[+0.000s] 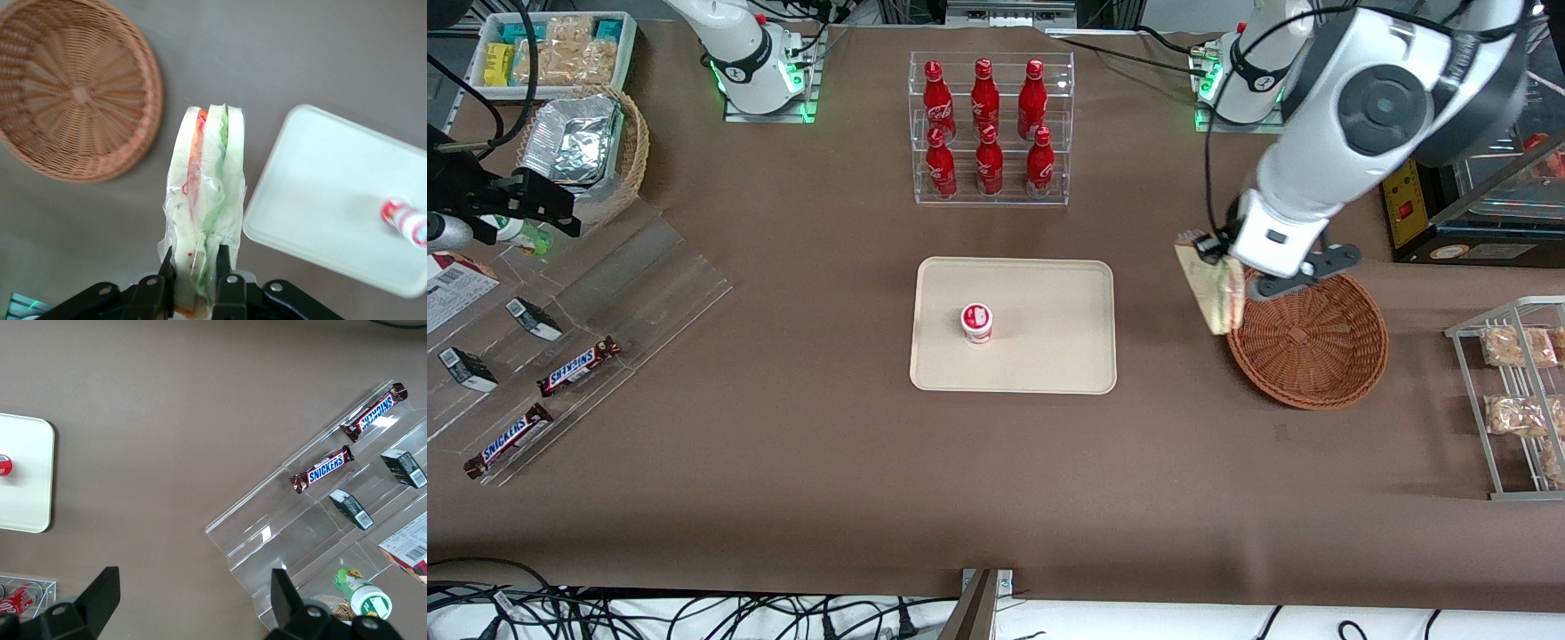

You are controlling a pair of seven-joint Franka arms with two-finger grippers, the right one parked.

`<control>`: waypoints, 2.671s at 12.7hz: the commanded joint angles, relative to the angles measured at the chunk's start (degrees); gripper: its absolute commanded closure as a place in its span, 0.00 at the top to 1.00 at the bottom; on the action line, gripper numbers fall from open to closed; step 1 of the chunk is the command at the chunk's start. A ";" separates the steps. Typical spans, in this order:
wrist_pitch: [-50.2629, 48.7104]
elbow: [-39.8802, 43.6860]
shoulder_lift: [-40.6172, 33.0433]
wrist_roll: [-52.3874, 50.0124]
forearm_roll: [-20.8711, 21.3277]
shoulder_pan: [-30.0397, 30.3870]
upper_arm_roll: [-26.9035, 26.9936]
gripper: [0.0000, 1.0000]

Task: Place sandwich from basket to tray
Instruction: 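Lift the sandwich and carry it over the cream tray beside the yogurt bottle, then lower the held sandwich onto the tray with the left gripper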

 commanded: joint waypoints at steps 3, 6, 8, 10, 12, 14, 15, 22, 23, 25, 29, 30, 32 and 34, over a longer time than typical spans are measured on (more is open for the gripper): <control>5.72 1.90 5.88 -3.47 1.41 -5.93 -4.56 0.26; 13.80 1.90 10.80 -5.68 4.50 -10.69 -4.48 0.26; 17.94 1.81 14.14 -8.22 8.70 -12.98 -4.48 0.26; 19.62 1.73 16.96 -12.60 14.32 -14.22 -4.48 0.26; 21.38 1.72 19.33 -14.73 17.32 -14.66 -4.48 0.26; 23.05 1.55 21.18 -18.23 20.83 -15.18 -4.39 0.26; 23.67 1.55 22.06 -19.82 22.59 -15.80 -4.39 0.26; 24.11 1.37 26.19 -25.27 29.89 -17.91 -4.21 0.26; 24.11 1.37 26.37 -26.15 30.34 -18.00 -4.21 0.26; 24.11 1.20 26.46 -26.25 30.34 -18.44 -4.21 0.26; 24.11 1.02 26.64 -26.42 30.34 -18.88 -4.13 0.26; 24.11 1.02 26.90 -26.42 30.34 -18.88 -4.04 0.26; 24.11 1.02 27.77 -27.56 32.17 -19.05 -4.04 0.26; 24.11 0.93 28.92 -29.76 34.90 -19.40 -4.04 0.26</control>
